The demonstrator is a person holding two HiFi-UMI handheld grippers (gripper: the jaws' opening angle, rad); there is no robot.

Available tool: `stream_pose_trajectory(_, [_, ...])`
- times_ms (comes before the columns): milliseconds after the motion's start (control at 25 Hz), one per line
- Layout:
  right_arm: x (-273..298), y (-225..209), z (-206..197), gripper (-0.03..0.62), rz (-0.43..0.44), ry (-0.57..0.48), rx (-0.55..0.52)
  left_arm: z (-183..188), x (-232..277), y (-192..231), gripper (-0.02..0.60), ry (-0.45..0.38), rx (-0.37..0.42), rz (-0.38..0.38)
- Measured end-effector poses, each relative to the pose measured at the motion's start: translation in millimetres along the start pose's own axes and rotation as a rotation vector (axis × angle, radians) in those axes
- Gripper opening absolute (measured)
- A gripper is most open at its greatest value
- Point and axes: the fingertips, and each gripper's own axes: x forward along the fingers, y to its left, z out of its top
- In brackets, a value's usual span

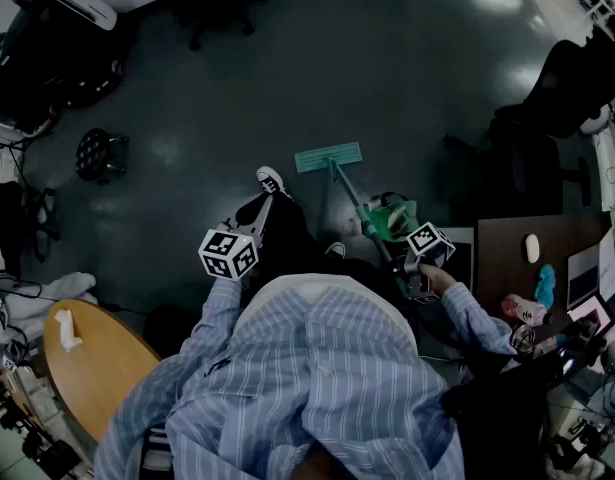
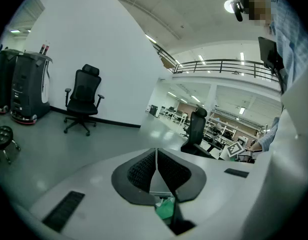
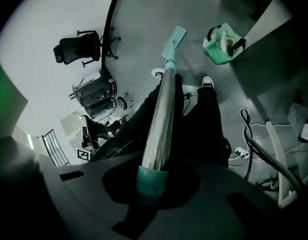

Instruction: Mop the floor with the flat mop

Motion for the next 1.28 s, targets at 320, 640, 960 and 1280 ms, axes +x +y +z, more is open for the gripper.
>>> stream_pose_trajectory(320, [-1.1,-2.2,2.8,0.026,-0.021,-0.006,0.023,-2.2,-5.7,6.8,0.009,0.0,-0.012,0.016])
stream_pose_trajectory(640, [-8.4,11.7,20.9,0.026,-0.01,-0.011,0.024,-4.3,-3.7,10.9,0.009,0.006,-0.025,0.03])
stream_pose_trajectory(960, [0.5,46.3,64.7,0.026,0.028,-0.039,0.031,1.3,16.9,23.8,0.009,0.031,-0.028,0.023])
stream_pose_trajectory(1280, [-1.4,85.0,131.0,0.026,0.055,-0.066,0.031,18.7,56.7,52.8,0.009,0.036,-0.026,0.03])
